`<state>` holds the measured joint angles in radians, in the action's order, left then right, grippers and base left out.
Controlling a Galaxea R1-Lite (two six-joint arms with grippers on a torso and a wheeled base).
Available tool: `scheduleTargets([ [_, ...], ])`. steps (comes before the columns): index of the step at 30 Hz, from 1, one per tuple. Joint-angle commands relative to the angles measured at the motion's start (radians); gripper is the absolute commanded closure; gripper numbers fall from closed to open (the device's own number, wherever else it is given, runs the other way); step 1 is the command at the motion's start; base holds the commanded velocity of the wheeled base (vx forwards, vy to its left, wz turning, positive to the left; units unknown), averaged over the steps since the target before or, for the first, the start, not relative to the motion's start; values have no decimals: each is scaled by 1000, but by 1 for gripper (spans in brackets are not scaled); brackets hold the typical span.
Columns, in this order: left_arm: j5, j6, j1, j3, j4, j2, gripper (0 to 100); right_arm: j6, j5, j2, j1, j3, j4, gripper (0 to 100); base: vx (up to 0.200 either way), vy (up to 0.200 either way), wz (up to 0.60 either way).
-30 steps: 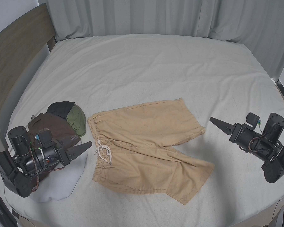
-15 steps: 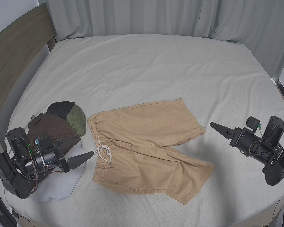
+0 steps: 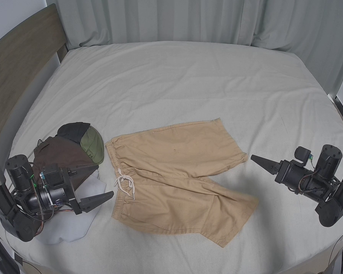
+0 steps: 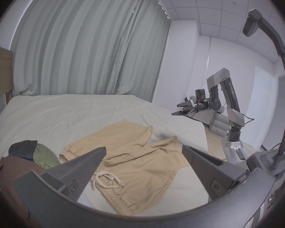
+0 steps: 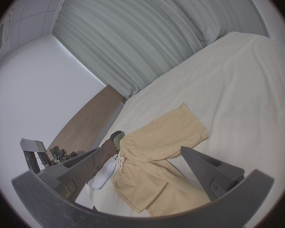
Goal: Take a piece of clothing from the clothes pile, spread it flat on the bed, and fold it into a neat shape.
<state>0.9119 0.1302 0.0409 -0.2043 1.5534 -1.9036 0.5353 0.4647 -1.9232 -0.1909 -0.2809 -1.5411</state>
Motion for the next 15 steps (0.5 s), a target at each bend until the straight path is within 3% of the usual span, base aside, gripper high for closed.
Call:
scheduleTargets([
  [1,1,9,-1,0,1,6,0,0,0,-5,-4,9,-1,0,0,0,0],
  [15,31,74,-29,-1,-1,-3,0,-15,-1,-37,-4,43,-1,0,0,0,0],
])
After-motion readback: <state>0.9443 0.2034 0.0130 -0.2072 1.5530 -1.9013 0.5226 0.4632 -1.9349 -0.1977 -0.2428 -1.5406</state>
